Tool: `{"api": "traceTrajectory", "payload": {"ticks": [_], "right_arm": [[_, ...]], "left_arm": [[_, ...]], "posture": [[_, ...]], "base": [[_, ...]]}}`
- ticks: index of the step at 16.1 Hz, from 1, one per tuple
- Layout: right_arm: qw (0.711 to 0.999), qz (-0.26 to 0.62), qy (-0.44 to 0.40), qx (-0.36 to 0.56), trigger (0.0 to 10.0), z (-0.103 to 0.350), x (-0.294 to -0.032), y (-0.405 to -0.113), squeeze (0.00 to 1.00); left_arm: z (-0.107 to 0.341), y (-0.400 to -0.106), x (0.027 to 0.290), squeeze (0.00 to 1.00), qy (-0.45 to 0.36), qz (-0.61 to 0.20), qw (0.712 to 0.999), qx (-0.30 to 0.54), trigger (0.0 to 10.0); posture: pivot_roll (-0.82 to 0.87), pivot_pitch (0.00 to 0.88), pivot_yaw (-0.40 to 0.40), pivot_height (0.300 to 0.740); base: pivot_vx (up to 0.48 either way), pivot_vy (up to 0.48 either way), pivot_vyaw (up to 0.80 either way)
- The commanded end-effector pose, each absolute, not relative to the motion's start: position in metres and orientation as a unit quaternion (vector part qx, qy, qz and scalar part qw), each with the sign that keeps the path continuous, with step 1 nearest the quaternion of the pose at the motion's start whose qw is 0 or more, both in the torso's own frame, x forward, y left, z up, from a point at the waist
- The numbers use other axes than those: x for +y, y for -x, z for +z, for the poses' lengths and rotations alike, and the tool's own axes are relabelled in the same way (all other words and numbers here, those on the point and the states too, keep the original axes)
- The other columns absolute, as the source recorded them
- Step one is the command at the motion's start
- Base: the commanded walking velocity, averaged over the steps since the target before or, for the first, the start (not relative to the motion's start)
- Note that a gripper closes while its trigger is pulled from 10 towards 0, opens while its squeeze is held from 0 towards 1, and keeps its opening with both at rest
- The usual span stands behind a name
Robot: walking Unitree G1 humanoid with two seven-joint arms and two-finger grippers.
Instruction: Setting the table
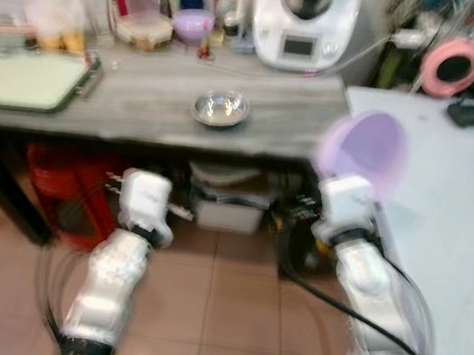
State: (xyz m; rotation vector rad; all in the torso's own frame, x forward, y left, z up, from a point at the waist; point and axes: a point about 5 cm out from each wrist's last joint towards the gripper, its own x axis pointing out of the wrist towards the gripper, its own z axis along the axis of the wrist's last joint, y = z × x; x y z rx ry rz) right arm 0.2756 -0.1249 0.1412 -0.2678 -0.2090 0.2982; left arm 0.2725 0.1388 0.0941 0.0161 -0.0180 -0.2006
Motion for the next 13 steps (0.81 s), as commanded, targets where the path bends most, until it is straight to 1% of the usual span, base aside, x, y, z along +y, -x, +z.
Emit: {"api": "traceTrajectory", "payload": {"ticks": [1,3,13], "right_arm": [[0.974,0.134,0.144,-0.108,10.0,0.145,-0.135,-0.277,0.00],[0.974,0.137,0.145,-0.109,10.0,0.146,-0.134,-0.277,0.00],[0.968,0.159,0.156,-0.114,10.0,0.147,-0.124,-0.281,0.00]], "left_arm": [[0.097,-0.274,0.130,0.00,-0.002,-0.113,0.994,-0.013,10.0],[0.097,-0.274,0.129,0.00,-0.012,-0.112,0.993,-0.018,10.0],[0.099,-0.274,0.122,0.00,-0.008,-0.124,0.992,-0.023,10.0]], "posture": [[-0.03,0.000,0.029,0.740],[-0.03,0.000,0.029,0.740],[-0.03,0.011,0.029,0.740]], "base": [[0.398,0.270,0.00],[0.398,0.268,0.00],[0.480,0.000,0.00]]}}
